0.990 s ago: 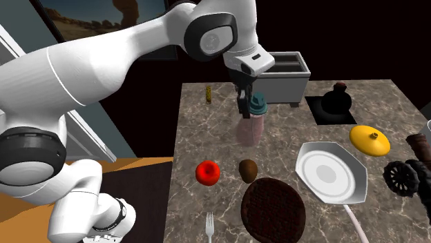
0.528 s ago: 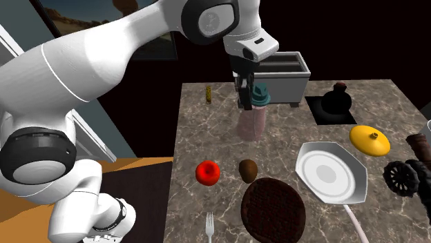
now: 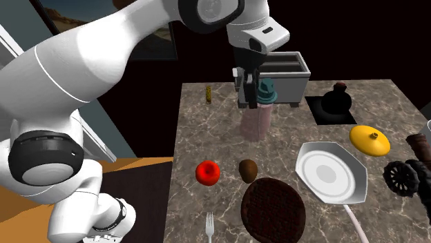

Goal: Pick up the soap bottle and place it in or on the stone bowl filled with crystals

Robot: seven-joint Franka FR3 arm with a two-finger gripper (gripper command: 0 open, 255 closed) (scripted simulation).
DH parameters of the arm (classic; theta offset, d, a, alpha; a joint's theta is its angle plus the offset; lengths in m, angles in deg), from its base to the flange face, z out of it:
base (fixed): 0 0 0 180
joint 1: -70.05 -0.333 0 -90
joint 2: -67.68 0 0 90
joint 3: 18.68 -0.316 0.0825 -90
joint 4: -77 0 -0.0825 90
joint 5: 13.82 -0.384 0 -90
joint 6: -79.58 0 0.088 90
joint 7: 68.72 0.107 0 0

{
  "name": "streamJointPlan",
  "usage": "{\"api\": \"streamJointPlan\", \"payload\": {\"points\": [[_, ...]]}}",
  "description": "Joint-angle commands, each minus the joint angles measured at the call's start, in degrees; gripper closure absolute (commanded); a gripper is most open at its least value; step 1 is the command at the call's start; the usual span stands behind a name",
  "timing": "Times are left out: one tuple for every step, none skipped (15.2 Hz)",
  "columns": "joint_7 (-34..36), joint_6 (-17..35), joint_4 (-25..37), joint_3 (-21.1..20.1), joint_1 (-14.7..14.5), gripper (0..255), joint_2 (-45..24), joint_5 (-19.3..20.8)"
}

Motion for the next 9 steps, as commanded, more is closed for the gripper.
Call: {"api": "streamJointPlan", "payload": {"points": [[-2.92,0.04,-0.28,1.32,1.72,255,0.83,-0.82],[-4.33,-0.14,0.05,1.97,2.50,255,0.92,-1.11],[-5.74,-0.35,0.49,2.64,3.25,255,0.94,-1.39],[-7.15,-0.60,1.03,3.28,4.01,255,0.88,-1.64],[-8.55,-0.88,1.68,3.89,4.78,255,0.74,-1.88],[-9.94,-1.20,2.44,4.53,5.51,255,0.51,-2.10],[-11.33,-1.56,3.32,5.12,6.28,255,0.20,-2.30],[-12.71,-1.96,4.32,5.71,7.02,255,-0.21,-2.50],[-14.09,-2.41,5.45,6.29,7.76,255,-0.70,-2.68]]}}
